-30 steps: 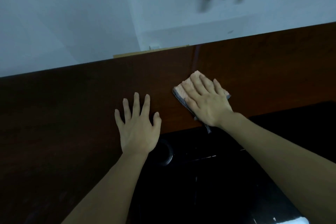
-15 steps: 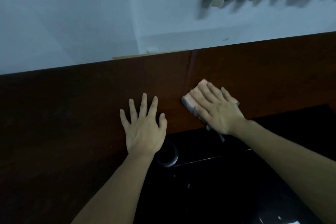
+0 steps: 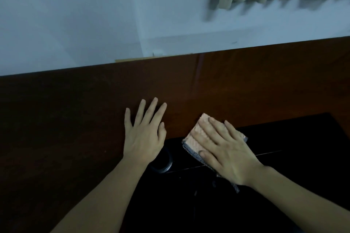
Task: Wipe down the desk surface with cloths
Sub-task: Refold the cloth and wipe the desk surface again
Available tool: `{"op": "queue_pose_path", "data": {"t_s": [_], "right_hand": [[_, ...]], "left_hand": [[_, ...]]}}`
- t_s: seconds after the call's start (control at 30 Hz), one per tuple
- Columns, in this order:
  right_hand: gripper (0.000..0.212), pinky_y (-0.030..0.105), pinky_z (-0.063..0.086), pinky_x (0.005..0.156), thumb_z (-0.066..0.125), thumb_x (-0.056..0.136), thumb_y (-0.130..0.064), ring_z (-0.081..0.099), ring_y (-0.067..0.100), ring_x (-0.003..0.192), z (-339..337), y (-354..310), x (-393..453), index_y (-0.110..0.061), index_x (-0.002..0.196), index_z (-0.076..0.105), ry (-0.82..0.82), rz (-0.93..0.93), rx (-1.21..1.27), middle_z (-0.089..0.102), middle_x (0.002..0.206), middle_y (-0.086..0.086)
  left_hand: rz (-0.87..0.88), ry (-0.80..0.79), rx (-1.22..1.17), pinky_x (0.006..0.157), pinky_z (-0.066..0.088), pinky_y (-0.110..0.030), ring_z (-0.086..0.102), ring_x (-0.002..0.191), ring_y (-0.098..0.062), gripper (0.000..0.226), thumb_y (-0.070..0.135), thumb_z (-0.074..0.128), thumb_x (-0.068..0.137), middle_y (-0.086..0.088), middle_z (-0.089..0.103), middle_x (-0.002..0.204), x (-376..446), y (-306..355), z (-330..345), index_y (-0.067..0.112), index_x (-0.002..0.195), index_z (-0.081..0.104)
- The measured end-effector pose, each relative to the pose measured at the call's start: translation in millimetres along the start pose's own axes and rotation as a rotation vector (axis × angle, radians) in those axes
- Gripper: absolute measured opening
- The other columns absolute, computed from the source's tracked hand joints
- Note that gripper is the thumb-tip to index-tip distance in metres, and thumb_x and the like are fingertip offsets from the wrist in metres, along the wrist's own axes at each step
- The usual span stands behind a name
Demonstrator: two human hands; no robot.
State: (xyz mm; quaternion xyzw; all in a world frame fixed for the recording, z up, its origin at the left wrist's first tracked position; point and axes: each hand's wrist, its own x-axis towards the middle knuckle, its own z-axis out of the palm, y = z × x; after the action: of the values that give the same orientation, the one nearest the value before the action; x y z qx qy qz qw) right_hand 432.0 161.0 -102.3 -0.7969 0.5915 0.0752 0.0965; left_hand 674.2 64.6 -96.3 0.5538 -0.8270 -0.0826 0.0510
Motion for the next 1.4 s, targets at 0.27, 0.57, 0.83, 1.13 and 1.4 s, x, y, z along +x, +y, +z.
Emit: {"op": "queue_pose_path", "data": {"t_s": [0.27,0.57,0.83,1.13,1.4], "right_hand": [[0.073,0.048,-0.009,0.124,-0.021,0.084,-0.062,-0.021,0.021,0.155,-30,67,82,-0.044,0.154,-0.023,-0.019,0.181,0.043,-0.028,0.165,-0.005],[0.058,0.055,0.019,0.118,0.014,0.108,-0.050,0.017,0.032,0.155,-7,53,10,-0.030,0.163,0.019,0.039,-0.019,0.003,0.016,0.169,0.008],[0.065,0.049,-0.005,0.125,-0.003,0.097,-0.058,-0.008,0.024,0.157,-22,103,48,-0.041,0.160,-0.005,0.006,0.012,0.041,-0.010,0.170,-0.002],[0.070,0.054,-0.004,0.124,-0.009,0.094,-0.057,-0.011,0.029,0.156,-30,110,60,-0.036,0.161,-0.008,-0.045,0.009,0.019,-0.012,0.170,0.004],[0.059,0.052,-0.001,0.122,0.010,0.106,-0.058,-0.004,0.025,0.157,-9,117,4,-0.041,0.162,0.007,-0.042,-0.262,0.038,-0.004,0.170,-0.002]], "left_hand": [[-0.054,-0.110,0.014,0.124,0.001,-0.054,-0.004,0.156,-0.019,0.057,0.049,0.011,0.103,0.010,0.008,0.169,10,8,-4,0.039,0.159,0.018],[-0.125,-0.149,-0.104,0.123,-0.009,-0.050,-0.015,0.155,-0.017,0.055,0.050,0.019,0.105,0.013,-0.005,0.169,30,65,3,0.044,0.159,0.009],[-0.143,-0.181,-0.059,0.124,-0.009,-0.049,-0.014,0.155,-0.017,0.057,0.054,0.021,0.104,0.013,-0.009,0.168,36,81,14,0.046,0.159,0.005],[-0.160,-0.182,-0.074,0.125,-0.007,-0.047,-0.012,0.155,-0.014,0.057,0.052,0.024,0.104,0.014,-0.005,0.168,37,82,11,0.047,0.158,0.010],[-0.176,-0.162,-0.060,0.124,-0.008,-0.044,-0.012,0.154,-0.012,0.059,0.058,0.016,0.100,0.016,-0.004,0.168,35,83,12,0.048,0.157,0.011]]}}
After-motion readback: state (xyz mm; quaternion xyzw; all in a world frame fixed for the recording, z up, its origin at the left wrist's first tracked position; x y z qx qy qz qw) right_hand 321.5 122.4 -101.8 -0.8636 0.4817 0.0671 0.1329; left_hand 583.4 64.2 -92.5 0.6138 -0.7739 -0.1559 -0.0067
